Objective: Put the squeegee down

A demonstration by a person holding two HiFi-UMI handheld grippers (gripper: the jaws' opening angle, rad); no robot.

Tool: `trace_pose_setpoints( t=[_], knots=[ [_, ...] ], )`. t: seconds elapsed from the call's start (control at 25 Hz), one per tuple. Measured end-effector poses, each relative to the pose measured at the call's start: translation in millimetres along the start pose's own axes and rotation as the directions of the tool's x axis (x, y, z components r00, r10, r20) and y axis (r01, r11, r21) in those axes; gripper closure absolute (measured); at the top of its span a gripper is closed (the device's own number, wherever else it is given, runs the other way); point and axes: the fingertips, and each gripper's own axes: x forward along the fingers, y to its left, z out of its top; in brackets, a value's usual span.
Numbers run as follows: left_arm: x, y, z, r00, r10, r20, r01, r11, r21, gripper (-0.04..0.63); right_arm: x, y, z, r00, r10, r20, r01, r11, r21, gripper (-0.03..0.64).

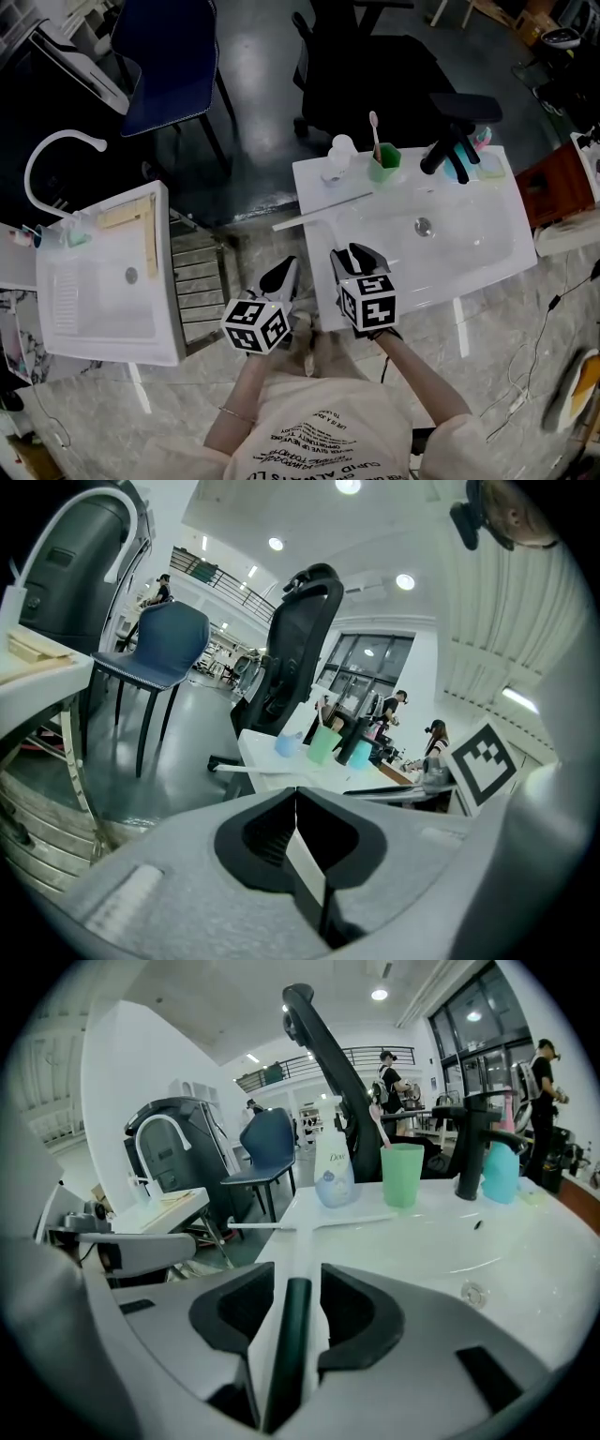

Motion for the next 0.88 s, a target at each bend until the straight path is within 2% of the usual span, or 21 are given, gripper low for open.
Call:
trace_pose_setpoints(
  t=[0.2, 0.4, 0.52, 0.72, 0.88],
  knots=[
    [-2.8, -8.1, 18.4, 0.999, -0.027, 0.033, 0.026, 0.999, 0.037, 0.572, -18.0, 1.2, 18.7, 0.997, 0.016, 0.074, -0.015, 1.000, -0.012, 0.480],
    [-9.3, -19.3, 39.5, 0.996, -0.056, 0.073, 0.050, 0.995, 0.090, 0.572, -38.4, 1.6, 36.4, 0.990, 0.032, 0.136, -0.028, 0.999, -0.029, 0.568],
    [-14.6, -27.4, 51.7, 0.993, -0.074, 0.092, 0.061, 0.988, 0.139, 0.572, -52.0, 2.8, 49.0, 0.981, 0.050, 0.189, -0.046, 0.999, -0.025, 0.592],
    [-24.3, -41.0, 76.4, 0.984, -0.108, 0.139, 0.076, 0.972, 0.222, 0.572, -76.4, 3.3, 74.3, 0.949, 0.087, 0.302, -0.089, 0.996, -0.008, 0.609],
    [-35.4, -48.2, 98.0, 0.974, -0.130, 0.188, 0.078, 0.962, 0.262, 0.572, -97.7, 1.3, 93.2, 0.910, 0.114, 0.399, -0.136, 0.990, 0.029, 0.612]
  ],
)
